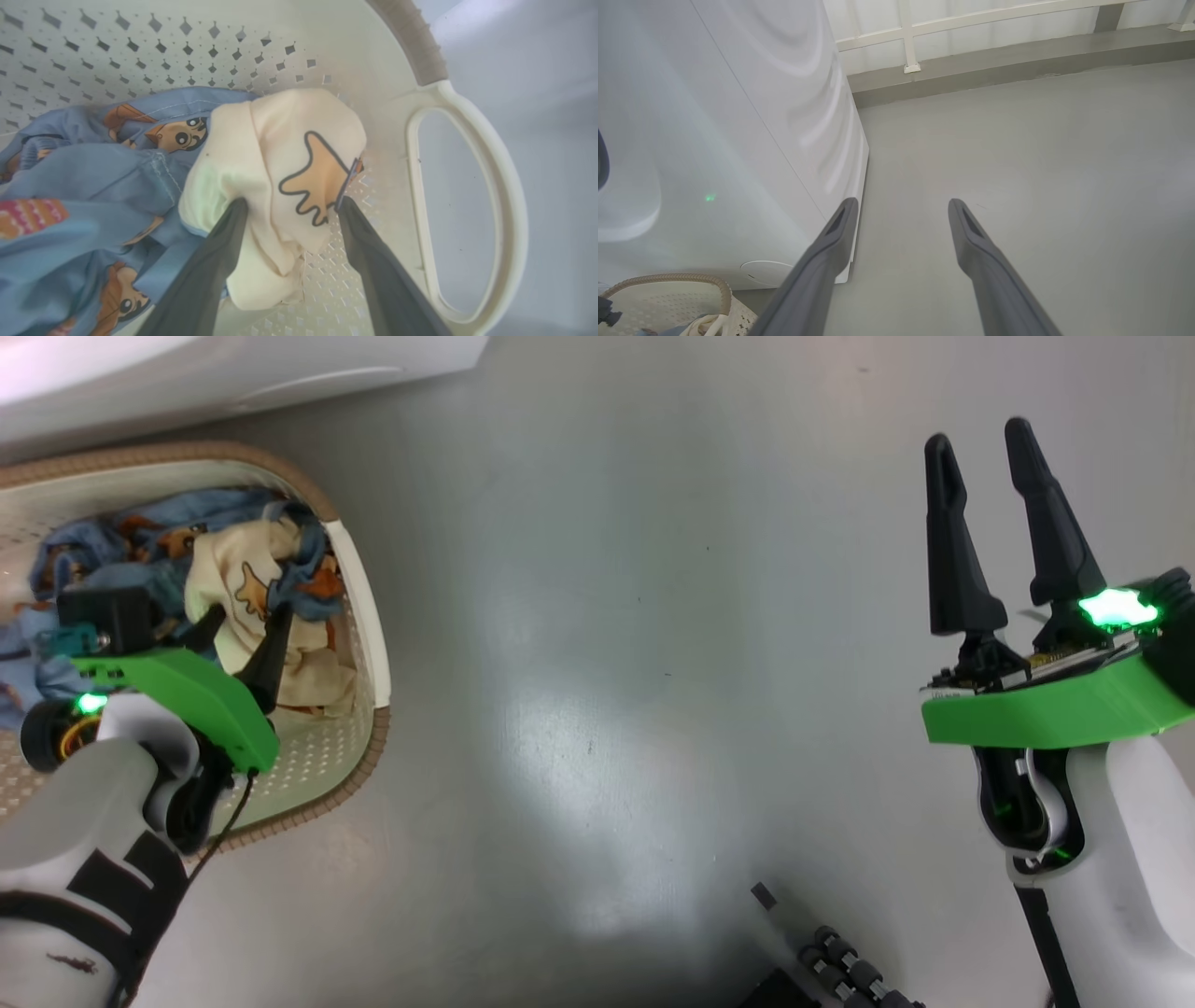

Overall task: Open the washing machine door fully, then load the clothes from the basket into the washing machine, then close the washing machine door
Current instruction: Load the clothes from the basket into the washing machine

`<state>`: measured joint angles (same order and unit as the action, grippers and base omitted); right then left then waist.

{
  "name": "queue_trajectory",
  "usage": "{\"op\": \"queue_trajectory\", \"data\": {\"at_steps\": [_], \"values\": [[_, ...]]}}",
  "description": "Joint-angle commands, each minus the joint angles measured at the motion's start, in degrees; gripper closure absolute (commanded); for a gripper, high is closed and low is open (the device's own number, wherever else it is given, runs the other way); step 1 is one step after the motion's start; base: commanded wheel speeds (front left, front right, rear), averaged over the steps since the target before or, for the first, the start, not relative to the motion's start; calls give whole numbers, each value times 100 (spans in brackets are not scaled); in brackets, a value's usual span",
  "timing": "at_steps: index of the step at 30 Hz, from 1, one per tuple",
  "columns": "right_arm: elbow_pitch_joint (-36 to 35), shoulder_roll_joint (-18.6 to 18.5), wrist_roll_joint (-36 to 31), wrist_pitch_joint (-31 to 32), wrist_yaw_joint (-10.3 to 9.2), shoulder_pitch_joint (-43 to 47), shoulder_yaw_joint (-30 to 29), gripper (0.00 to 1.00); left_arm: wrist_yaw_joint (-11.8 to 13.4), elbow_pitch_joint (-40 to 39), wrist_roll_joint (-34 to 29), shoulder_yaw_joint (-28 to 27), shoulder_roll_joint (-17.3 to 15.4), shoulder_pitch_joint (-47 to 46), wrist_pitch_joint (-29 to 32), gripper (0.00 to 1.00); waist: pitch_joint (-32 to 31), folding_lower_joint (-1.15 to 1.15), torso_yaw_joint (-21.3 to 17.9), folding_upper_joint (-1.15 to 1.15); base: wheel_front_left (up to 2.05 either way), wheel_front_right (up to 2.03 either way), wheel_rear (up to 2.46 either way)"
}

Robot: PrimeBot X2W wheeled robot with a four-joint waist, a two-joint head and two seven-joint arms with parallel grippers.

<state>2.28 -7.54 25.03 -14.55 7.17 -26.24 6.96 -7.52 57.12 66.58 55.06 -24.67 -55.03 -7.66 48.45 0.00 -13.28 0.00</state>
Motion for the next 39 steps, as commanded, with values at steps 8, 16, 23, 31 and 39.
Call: {"op": "queue_trajectory", "data": {"at_steps": [8,16,23,31,39], "values": [[-223,-1,-50,-45,32,78,176,0,3,213,125,305,-239,-303,-79,0,191,0,-86,0,0,0,0],[-345,-4,-64,-45,32,117,268,0,3,427,295,626,-245,-547,9,0,336,0,-203,0,0,0,0],[-383,-29,-70,-45,32,162,343,0,3,695,441,809,-191,-617,64,97,302,0,-284,0,0,0,0],[-348,-35,-89,-45,32,181,257,0,3,708,728,850,8,-483,-168,100,-28,0,-215,0,0,0,0],[-221,-29,-59,-45,32,294,152,0,3,722,1267,561,144,13,-568,100,-728,0,-52,0,0,0,0]]}}
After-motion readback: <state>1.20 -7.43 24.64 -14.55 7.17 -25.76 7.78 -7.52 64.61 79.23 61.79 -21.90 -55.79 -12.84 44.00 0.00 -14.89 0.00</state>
